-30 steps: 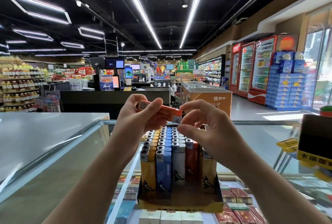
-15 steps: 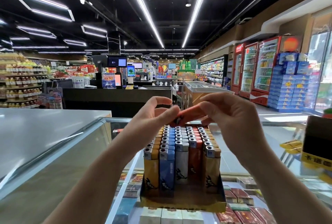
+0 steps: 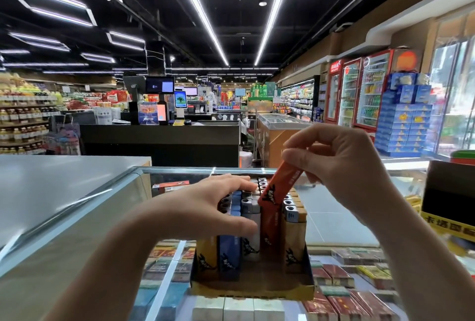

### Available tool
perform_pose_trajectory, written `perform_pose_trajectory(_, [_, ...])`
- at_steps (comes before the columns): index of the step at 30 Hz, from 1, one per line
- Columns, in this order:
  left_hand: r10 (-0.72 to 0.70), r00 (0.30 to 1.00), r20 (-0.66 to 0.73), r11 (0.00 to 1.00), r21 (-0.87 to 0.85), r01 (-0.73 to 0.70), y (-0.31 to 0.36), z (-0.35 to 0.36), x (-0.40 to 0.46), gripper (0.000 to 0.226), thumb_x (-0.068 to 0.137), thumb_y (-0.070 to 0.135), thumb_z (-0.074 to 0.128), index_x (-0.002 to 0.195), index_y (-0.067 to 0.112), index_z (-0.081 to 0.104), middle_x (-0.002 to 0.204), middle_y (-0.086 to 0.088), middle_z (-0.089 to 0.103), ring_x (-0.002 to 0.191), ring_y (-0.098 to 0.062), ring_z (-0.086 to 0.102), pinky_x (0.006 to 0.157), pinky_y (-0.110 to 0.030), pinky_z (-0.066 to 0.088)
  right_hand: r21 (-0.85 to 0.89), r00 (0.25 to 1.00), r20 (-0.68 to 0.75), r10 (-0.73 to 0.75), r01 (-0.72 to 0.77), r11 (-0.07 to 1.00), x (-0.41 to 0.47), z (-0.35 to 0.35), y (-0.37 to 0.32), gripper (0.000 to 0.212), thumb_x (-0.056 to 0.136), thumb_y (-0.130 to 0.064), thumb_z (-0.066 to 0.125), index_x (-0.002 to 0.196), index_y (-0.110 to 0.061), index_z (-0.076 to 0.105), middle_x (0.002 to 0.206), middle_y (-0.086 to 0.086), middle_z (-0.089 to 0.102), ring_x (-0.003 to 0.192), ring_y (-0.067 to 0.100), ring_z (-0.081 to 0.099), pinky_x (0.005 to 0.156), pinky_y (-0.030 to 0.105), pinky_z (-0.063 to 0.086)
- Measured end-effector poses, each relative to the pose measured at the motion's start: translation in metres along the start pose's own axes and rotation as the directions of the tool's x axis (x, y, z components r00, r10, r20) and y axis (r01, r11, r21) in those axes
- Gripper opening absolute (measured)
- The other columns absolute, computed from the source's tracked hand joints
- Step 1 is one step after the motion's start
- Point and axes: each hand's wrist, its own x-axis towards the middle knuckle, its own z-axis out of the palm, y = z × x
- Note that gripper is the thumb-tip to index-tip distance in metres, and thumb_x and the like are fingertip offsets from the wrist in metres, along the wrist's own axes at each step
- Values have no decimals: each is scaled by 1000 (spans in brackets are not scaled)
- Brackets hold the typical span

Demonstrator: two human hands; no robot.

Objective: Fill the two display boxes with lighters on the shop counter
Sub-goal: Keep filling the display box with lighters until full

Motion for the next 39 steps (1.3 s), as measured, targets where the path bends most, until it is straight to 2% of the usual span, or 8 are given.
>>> perform_pose_trajectory(6, [-12, 1000, 7, 1000, -6, 12, 0, 0, -1, 49, 73, 51, 69, 112, 55, 41, 140, 19, 34, 123, -1, 33, 97, -25, 31, -224, 972, 235, 24, 30, 974, -2, 5, 4, 17, 68, -13, 76, 74, -27, 68, 69, 2, 67, 62, 17, 64, 61, 30, 56])
perform_pose_trajectory(9, [-16, 1000, -2, 1000, -5, 16, 0, 0, -1, 44, 73, 50, 69, 107, 56, 42, 129, 20, 40, 115, 1, 38, 90, -25, 36, -391, 934, 355, 36, 113, 914, -6, 18, 11, 20, 73, -11, 76, 76, -28, 66, 64, -11, 58, 61, -1, 55, 59, 13, 44])
perform_pose_trajectory(14, [-20, 1000, -9, 1000, -7, 20, -2, 0, 1, 44, 73, 49, 70, 108, 53, 43, 134, 16, 41, 117, -2, 38, 89, -26, 36, -466, 909, 413, 62, 152, 872, -7, 22, 17, 17, 70, -9, 78, 74, -22, 67, 71, -18, 52, 73, -2, 52, 65, 10, 38])
perform_pose_trajectory(25, [2, 1000, 19, 999, -51, -1, -4, -3, 1, 55, 68, 61, 68, 117, 52, 45, 136, 21, 40, 121, 4, 37, 98, -25, 35, -373, 894, 406, 189, -27, 928, -4, 18, 29, 19, 66, -26, 80, 61, -35, 64, 93, -19, 54, 97, -8, 39, 81, 6, 25])
perform_pose_trajectory(30, [-16, 989, -150, 936, -349, -37, -10, -14, 0, 44, 72, 60, 61, 109, 36, 60, 104, 20, 65, 95, 6, 60, 68, -7, 46, -159, 938, 233, 258, -226, 961, -2, 18, 34, 10, 77, -23, 72, 68, -26, 68, 91, -7, 66, 89, 3, 59, 86, 28, 46])
perform_pose_trajectory(34, [-241, 778, -581, 889, -453, -63, -35, -14, 14, 11, 91, 22, 53, 94, 22, 64, 89, 5, 70, 86, -10, 64, 68, -18, 45, -141, 907, 156, 391, -371, 918, -4, 18, 42, 9, 83, -15, 66, 75, -19, 68, 96, -4, 65, 86, 9, 62, 76, 29, 53])
perform_pose_trajectory(37, [-193, 608, -770, 981, -153, 118, -63, -11, 19, 18, 93, 10, 49, 103, 18, 62, 99, 6, 63, 87, -9, 58, 70, -23, 47, -124, 893, 144, 426, -411, 903, -4, 20, 45, 14, 84, -9, 64, 74, -18, 67, 98, 2, 63, 82, 13, 62, 69, 24, 54])
perform_pose_trajectory(39, [-168, 608, -776, 967, -11, 253, -83, -6, 24, 26, 92, 8, 46, 113, 15, 60, 101, 0, 62, 84, -13, 57, 72, -31, 50, -102, 892, 150, 427, -416, 904, -5, 21, 45, 14, 85, -7, 63, 74, -17, 67, 100, 3, 62, 82, 13, 61, 64, 19, 52])
